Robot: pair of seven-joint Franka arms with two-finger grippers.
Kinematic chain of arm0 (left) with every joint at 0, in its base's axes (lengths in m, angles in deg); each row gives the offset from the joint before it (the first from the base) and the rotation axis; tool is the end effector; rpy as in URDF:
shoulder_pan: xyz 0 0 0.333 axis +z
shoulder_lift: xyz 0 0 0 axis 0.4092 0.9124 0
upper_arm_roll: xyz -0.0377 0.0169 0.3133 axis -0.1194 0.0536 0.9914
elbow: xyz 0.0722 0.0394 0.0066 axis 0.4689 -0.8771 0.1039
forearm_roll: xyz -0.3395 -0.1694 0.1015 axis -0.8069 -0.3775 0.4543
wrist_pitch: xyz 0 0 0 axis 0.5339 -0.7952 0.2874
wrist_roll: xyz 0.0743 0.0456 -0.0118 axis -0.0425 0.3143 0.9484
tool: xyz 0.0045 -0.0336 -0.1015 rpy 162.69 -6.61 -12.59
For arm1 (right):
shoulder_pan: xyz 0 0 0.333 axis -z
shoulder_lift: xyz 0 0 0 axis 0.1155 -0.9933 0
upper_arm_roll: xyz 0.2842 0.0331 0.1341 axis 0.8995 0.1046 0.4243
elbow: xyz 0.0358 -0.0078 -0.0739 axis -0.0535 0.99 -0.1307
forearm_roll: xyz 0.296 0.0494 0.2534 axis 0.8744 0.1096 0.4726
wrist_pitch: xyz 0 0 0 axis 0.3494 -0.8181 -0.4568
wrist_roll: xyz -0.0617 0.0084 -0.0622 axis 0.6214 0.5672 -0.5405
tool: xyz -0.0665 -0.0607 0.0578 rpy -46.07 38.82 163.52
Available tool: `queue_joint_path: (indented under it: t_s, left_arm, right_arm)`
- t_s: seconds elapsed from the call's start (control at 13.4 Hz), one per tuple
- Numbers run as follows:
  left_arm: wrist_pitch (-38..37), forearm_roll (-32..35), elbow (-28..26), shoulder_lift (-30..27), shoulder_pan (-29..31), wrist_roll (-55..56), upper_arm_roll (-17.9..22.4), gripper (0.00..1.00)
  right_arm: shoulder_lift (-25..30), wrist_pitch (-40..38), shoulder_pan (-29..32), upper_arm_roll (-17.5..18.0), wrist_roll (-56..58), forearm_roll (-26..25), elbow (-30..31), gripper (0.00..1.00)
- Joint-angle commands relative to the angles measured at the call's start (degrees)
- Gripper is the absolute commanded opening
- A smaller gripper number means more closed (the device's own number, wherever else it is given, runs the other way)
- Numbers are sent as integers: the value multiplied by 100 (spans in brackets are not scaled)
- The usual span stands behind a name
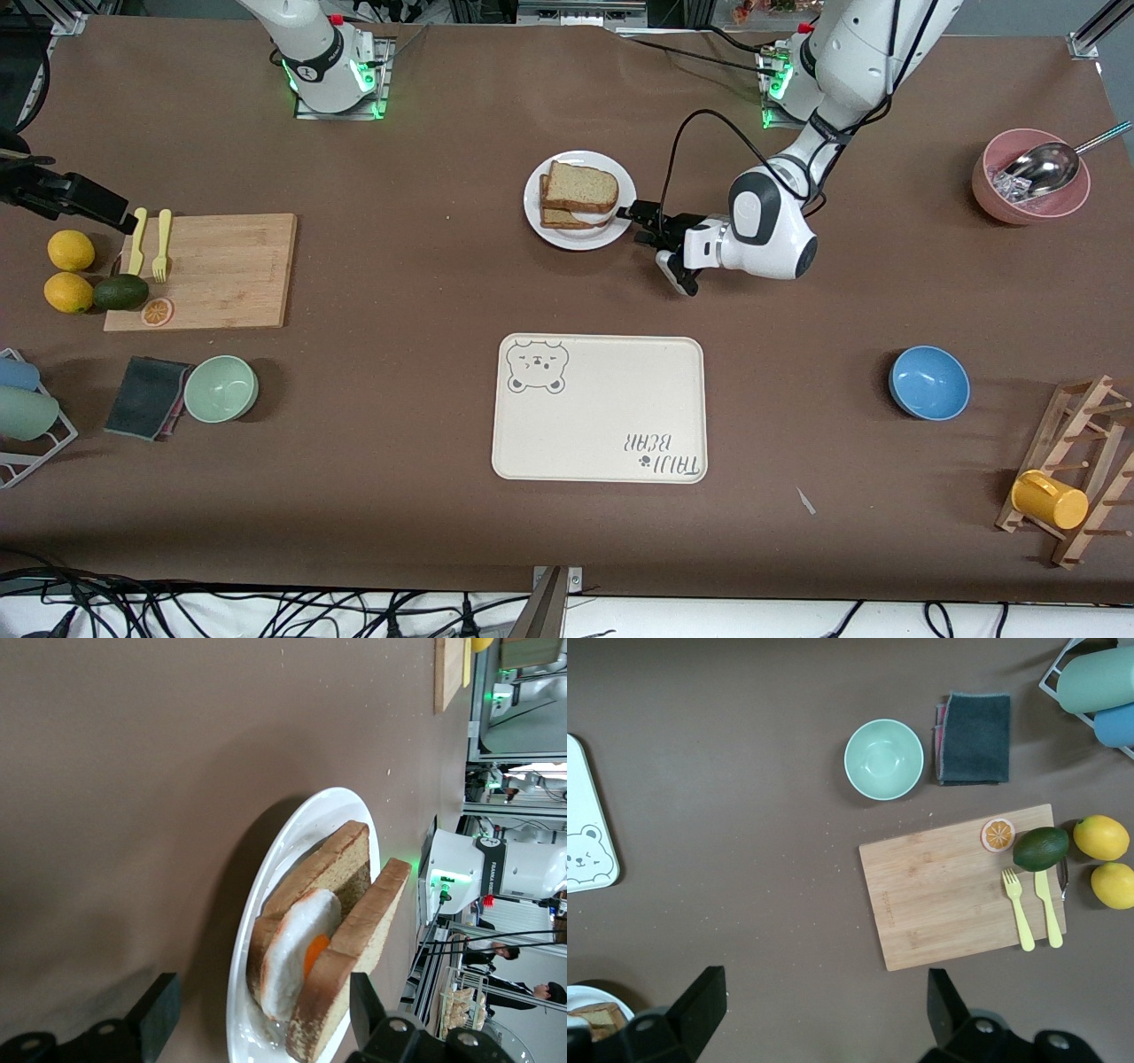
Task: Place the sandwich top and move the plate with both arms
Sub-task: 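Grip the white plate rim with the left gripper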
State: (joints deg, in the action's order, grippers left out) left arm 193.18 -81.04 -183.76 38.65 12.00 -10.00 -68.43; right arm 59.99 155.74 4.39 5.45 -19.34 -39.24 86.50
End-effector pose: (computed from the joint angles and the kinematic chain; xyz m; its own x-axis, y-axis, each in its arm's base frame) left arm 0.4246 -0.2808 0.1297 0.8888 -0.4550 -0.0544 -0.1908 -0.4753 0.8589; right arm 0.5746 -0.0037 0.6249 0.9811 -0.1903 -0.0358 -0.1903 -0.9817 0.0019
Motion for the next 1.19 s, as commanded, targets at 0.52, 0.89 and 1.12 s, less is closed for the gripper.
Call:
queue_joint_path:
  t_s: [0.52,0.89,1.12]
  left_arm:
    - [310,-307,-6,218,-182,-620,-8,19]
    - [302,-316,-6,200,-226,-576,-8,0]
    - [258,-315,37,156,-200,-550,-17,0]
  right_arm:
    - [-55,-186,23,118,125,55,-76,100]
    - [-28,-142,-74,145,125,2,-76,100]
    - [-10,-177,-74,127,143,2,-102,100]
